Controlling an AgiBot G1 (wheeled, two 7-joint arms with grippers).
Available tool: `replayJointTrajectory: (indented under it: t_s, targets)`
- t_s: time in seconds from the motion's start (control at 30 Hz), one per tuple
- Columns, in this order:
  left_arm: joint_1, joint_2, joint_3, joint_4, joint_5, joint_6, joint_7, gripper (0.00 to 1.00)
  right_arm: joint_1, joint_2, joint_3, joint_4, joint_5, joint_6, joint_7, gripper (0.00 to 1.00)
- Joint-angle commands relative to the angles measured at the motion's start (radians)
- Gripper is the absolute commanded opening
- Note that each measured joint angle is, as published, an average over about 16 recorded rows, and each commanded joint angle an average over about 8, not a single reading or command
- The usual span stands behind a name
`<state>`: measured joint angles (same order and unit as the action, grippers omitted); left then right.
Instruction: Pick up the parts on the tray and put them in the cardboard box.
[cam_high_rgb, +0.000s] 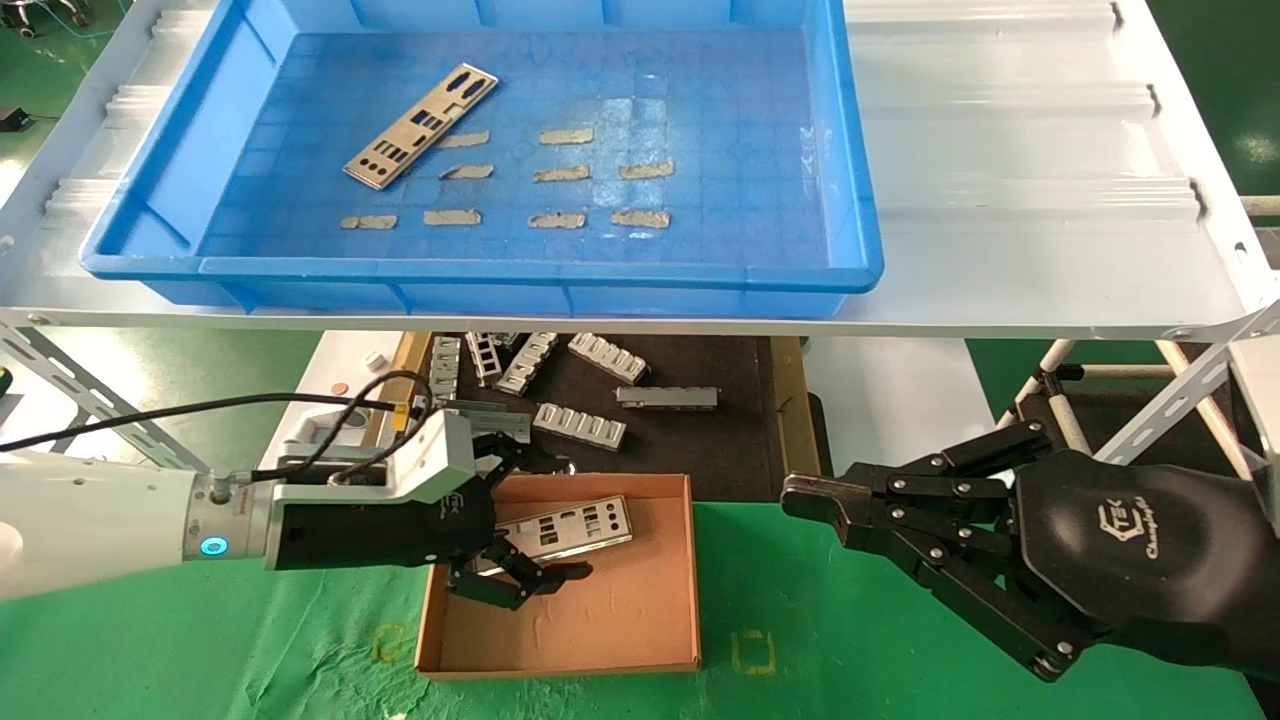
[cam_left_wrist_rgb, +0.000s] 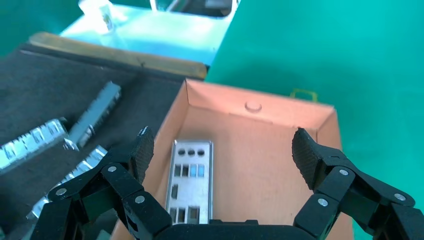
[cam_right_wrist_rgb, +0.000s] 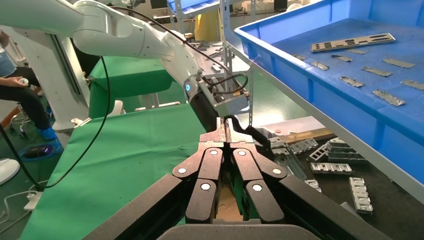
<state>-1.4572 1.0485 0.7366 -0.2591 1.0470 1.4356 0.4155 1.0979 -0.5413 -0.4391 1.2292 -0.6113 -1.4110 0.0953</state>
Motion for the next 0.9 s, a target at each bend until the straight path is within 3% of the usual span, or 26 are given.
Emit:
replayJointTrajectory:
  t_s: [0.03,0.13,0.17,0.9]
  targets:
    - [0.008,-0.01,-0.012,-0.021,-0.012,0.003,-0.018,1.0,0.0,0.0,0.0,0.0,0.0,0.0,0.0,0.55]
    - [0.029,-0.034,-0.037,-0.077,-0.029,0.006,-0.051,1.0,0.0,0.0,0.0,0.0,0.0,0.0,0.0,0.92]
    - [0.036,-0.042,-0.045,-0.095,-0.035,0.007,-0.061,1.0,0.0,0.0,0.0,0.0,0.0,0.0,0.0,1.0]
    - [0.186,-0.213,-0.224,-0.498,-0.157,0.03,-0.296,1.0,0.0,0.0,0.0,0.0,0.0,0.0,0.0,1.0]
